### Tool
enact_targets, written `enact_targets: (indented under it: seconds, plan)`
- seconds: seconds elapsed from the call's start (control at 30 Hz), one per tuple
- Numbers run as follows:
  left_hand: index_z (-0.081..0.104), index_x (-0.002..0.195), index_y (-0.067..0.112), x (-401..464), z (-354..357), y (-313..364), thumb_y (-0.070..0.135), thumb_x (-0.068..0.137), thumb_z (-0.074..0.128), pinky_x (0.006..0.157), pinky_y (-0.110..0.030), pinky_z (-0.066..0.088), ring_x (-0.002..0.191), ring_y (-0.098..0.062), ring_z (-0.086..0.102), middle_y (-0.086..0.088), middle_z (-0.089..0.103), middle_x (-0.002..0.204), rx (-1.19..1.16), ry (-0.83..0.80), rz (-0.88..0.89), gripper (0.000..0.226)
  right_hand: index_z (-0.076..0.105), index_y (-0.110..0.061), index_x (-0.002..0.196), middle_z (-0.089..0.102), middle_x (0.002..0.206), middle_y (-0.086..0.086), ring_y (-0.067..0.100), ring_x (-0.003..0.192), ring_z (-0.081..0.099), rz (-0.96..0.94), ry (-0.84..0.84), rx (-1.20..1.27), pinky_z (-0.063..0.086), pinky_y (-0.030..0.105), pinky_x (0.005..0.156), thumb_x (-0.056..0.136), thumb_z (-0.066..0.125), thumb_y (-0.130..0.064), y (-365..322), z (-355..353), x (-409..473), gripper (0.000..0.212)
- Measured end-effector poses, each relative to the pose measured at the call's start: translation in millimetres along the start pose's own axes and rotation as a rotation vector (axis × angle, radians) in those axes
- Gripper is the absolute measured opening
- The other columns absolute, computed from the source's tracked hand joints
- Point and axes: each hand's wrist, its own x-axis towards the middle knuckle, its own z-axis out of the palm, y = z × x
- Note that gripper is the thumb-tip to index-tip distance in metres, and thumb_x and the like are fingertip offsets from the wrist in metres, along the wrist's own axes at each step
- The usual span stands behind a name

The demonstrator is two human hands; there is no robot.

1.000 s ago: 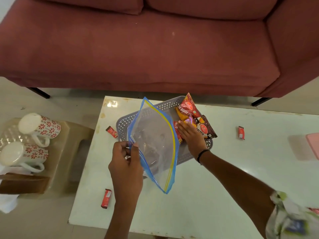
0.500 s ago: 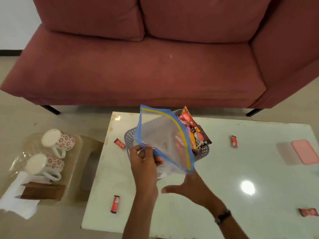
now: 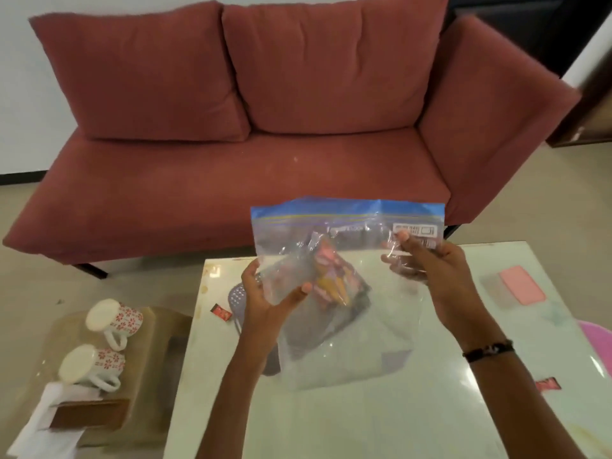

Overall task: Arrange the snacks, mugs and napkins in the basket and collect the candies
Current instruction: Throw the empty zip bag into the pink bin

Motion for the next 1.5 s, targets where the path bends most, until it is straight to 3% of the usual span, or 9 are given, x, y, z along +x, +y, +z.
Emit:
enact_targets:
  seconds: [0.2, 0.47, 0.63, 0.8, 0.93, 1.07, 1.2, 1.33, 1.5]
  plan:
    - [0.061, 0.086, 0.016, -4, 78, -18, 0.004, 0.081, 0.067, 0.060, -0.027, 0.050, 0.062, -0.020, 0.063, -0.005, 0.069, 0.075, -0.217, -0.104, -0.043, 0.013, 0.056, -0.020, 0.126, 0.066, 0.124, 0.002, 0.019, 0.110, 0.065, 0.181, -0.195, -0.013, 0.052, 0.032, 0.095, 0.083, 0.064, -0.039, 31, -97, -11, 0.048]
    - [0.050, 0.109, 0.020, -29, 250, -74, 0.019, 0.089, 0.060, 0.066, -0.026, 0.054, 0.071, -0.022, 0.072, 0.001, 0.074, 0.099, -0.047, -0.358, -0.179, 0.023, 0.059, -0.025, 0.123, 0.072, 0.111, 0.005, 0.027, 0.091, 0.072, 0.272, -0.092, -0.172, 0.058, 0.033, 0.072, 0.088, 0.056, 0.004, 85, -267, -17, 0.045]
    - [0.045, 0.121, 0.031, -57, 391, -115, 0.006, 0.087, 0.060, 0.066, -0.026, 0.055, 0.074, -0.029, 0.073, 0.001, 0.070, 0.109, 0.097, -0.502, -0.226, 0.045, 0.052, -0.026, 0.129, 0.065, 0.122, 0.004, 0.020, 0.092, 0.072, 0.264, 0.073, -0.327, 0.057, 0.047, 0.081, 0.089, 0.036, 0.018, 115, -415, -8, 0.061]
    - [0.052, 0.114, 0.029, -81, 558, -162, -0.010, 0.083, 0.037, 0.063, -0.027, 0.053, 0.071, -0.025, 0.071, -0.003, 0.066, 0.109, 0.170, -0.545, -0.194, 0.052, 0.023, -0.032, 0.144, 0.046, 0.117, -0.046, -0.003, 0.108, 0.059, 0.311, 0.009, -0.438, 0.048, 0.046, 0.099, 0.097, 0.046, -0.007, 134, -535, -21, 0.058]
    - [0.053, 0.116, 0.021, -98, 651, -192, -0.007, 0.085, 0.041, 0.064, -0.019, 0.053, 0.086, -0.023, 0.068, -0.004, 0.063, 0.112, 0.156, -0.652, -0.245, 0.044, 0.039, -0.033, 0.138, 0.054, 0.130, -0.016, 0.008, 0.113, 0.054, 0.352, -0.062, -0.665, 0.040, 0.025, 0.096, 0.082, 0.070, -0.029, 150, -605, -23, 0.064]
    - [0.054, 0.119, 0.025, -103, 705, -220, 0.001, 0.086, 0.047, 0.080, -0.022, 0.046, 0.106, -0.013, 0.059, 0.001, 0.060, 0.123, 0.291, -0.788, -0.218, 0.041, 0.061, -0.025, 0.075, 0.066, 0.066, -0.012, 0.011, 0.063, 0.064, 0.281, 0.310, -0.745, 0.048, 0.011, 0.058, 0.077, 0.062, 0.008, 189, -648, -11, 0.033]
    - [0.038, 0.139, 0.018, -96, 739, -259, 0.006, 0.089, 0.050, 0.103, -0.022, 0.034, 0.131, -0.015, 0.042, 0.001, 0.043, 0.144, 0.516, -0.827, -0.133, 0.053, 0.050, -0.007, 0.062, 0.054, 0.054, 0.008, 0.030, 0.051, 0.047, 0.275, 0.542, -0.870, 0.038, 0.021, 0.048, 0.079, 0.063, 0.001, 253, -690, 8, 0.023]
    - [0.028, 0.144, 0.013, -91, 758, -303, 0.008, 0.089, 0.050, 0.111, -0.038, 0.033, 0.135, -0.026, 0.037, -0.007, 0.035, 0.150, 0.703, -0.876, -0.117, 0.060, 0.058, 0.004, 0.085, 0.056, 0.079, 0.009, 0.024, 0.066, 0.047, 0.275, 0.697, -0.885, 0.032, 0.027, 0.059, 0.084, 0.048, 0.008, 323, -710, 30, 0.011]
    - [0.028, 0.143, 0.012, -81, 772, -344, 0.017, 0.094, 0.047, 0.113, -0.039, 0.030, 0.137, -0.027, 0.032, -0.008, 0.033, 0.150, 0.892, -1.030, -0.009, 0.054, 0.044, 0.006, 0.126, 0.032, 0.145, 0.023, 0.039, 0.126, 0.040, 0.445, 0.323, -1.057, 0.042, 0.044, 0.101, 0.082, 0.043, 0.014, 415, -718, 46, 0.045]
